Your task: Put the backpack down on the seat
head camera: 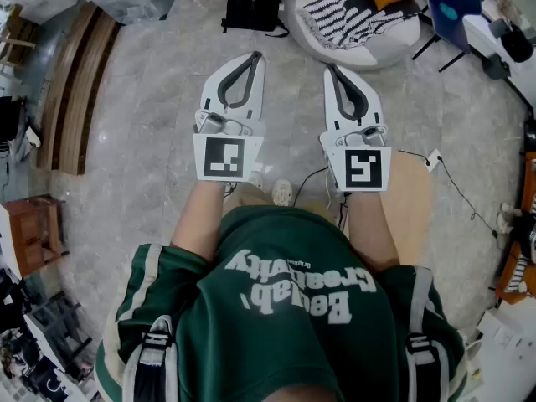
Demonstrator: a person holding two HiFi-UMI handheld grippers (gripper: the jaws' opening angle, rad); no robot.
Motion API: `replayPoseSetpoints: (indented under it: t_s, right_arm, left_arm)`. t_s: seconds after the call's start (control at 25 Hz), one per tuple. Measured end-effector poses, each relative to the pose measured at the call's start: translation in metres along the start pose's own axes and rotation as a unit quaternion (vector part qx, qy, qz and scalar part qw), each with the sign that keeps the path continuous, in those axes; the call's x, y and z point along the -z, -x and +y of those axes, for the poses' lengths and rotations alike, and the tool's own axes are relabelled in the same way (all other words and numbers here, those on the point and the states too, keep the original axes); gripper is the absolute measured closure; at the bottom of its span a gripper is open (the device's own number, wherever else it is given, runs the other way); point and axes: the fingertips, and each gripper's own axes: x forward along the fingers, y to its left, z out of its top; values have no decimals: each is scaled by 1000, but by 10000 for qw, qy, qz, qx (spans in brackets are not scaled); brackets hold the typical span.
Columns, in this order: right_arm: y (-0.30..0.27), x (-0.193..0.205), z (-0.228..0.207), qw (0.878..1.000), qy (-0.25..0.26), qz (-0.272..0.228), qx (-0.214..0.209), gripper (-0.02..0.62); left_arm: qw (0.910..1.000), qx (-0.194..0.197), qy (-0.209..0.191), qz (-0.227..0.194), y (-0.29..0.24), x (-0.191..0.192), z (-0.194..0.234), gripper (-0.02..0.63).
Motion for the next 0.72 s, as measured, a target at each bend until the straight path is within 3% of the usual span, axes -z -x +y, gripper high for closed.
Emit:
replayPoseSetpoints:
  t_s: [0.4, 0.72]
  right_arm:
    - [11, 12, -14, 9994, -221, 263, -13, 561]
    - [2, 7, -17, 9997, -226, -41, -3, 561]
  left_arm:
    - [9999, 17, -85, 75, -5, 1, -10, 588]
    - [9999, -64, -56, 120, -9, 4, -6, 588]
